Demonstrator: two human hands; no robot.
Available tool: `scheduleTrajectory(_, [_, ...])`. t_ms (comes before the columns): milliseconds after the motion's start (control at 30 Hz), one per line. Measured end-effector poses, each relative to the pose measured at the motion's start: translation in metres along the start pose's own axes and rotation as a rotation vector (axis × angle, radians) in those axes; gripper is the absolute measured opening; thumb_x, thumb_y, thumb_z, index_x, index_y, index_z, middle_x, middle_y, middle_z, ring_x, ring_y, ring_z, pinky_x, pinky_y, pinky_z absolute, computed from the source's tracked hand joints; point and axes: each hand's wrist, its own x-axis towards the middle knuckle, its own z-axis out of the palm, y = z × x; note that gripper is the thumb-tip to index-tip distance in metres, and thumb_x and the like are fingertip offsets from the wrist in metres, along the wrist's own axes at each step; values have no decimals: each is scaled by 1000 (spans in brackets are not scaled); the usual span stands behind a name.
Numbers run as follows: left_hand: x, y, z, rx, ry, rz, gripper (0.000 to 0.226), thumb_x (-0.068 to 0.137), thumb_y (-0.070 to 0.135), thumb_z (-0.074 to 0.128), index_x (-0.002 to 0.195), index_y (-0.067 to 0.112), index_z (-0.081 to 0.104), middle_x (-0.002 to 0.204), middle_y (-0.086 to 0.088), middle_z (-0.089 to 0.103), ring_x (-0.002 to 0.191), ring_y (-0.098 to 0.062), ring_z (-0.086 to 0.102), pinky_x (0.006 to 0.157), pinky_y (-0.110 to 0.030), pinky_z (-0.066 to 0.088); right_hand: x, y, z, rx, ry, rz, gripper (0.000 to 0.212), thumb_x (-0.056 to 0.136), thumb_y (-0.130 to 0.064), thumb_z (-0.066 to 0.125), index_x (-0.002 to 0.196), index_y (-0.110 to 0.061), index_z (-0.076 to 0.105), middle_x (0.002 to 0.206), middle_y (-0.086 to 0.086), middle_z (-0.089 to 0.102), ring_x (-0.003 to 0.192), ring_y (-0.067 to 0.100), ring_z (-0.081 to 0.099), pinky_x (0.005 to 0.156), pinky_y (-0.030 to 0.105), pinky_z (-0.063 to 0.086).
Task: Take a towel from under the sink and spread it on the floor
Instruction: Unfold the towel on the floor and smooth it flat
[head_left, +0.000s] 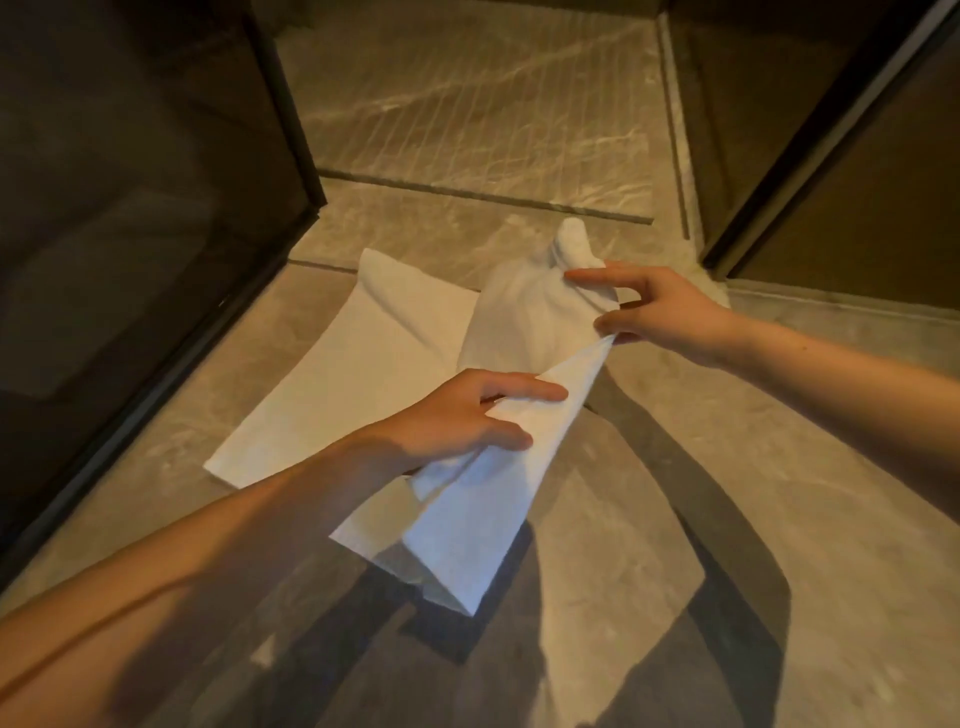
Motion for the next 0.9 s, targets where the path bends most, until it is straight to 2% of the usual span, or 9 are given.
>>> scheduleTrajectory(100, [30,-4,31,-94,-96,-14,50,83,-4,68,120,30,67,128,24,60,122,4,52,90,-14,45,-18,26,-27,-105,59,51,56,86,5,64,129,-32,64,149,-13,36,125,12,44,67,13,56])
scheduleTrajectory(233, [65,-12,74,-63,-107,-56,53,83,-3,67,125,29,65,125,25,55,115,15,49,84,-8,45,-39,66,-58,-176,85,155,54,86,3,65,126,-35,65,150,-7,39,126,17,44,67,15,56])
scheduleTrajectory(367, [84,-24,102,-207,-171,-131,47,87,2,64,123,33,63,134,4,57,121,-8,54,83,-15,50,-47,110,-64,-311,129,306,57,86,8,60,129,-29,63,152,0,39,138,26,36,107,42,44])
scheduleTrajectory(433, [86,-30,98,-163,-47,-145,38,90,5,62,121,28,64,124,-1,63,108,-10,62,85,-19,51,-45,126,-59,-392,165,351,49,91,4,55,132,-24,61,150,5,41,138,28,37,107,42,39])
scheduleTrajectory(500, [83,-42,79,48,154,-61,36,90,-2,59,123,12,63,120,-11,62,104,-20,64,89,-25,49,-41,134,-49,-562,235,358,37,97,-12,52,133,-18,57,147,14,42,129,36,44,103,43,41])
scheduleTrajectory(567, [78,-57,47,503,231,64,38,92,-2,54,130,3,57,135,-18,53,122,-29,56,104,-31,41,-38,134,-27,-781,268,332,45,98,-24,51,142,-16,45,151,22,32,129,42,41,103,45,39])
scheduleTrajectory(667, [66,-78,-4,1049,187,-26,50,99,20,46,148,20,38,160,-6,25,147,-29,20,118,-40,15,-41,130,30,-870,181,160,61,100,-41,40,154,-19,23,161,20,12,145,43,17,112,55,24])
scheduleTrajectory(767, [53,-97,-29,1238,137,-181,53,103,37,30,154,38,14,164,5,-1,150,-26,-4,119,-50,1,-46,134,80,-899,39,225,70,100,-54,28,157,-27,-1,162,21,-5,144,52,-2,109,69,14])
scheduleTrajectory(900, [42,-109,-25,1308,120,-216,56,103,45,25,154,40,1,164,3,-12,149,-34,-9,118,-55,5,-44,146,93,-1045,-22,261,74,98,-62,19,154,-30,-16,161,24,-12,143,55,-6,107,72,14])
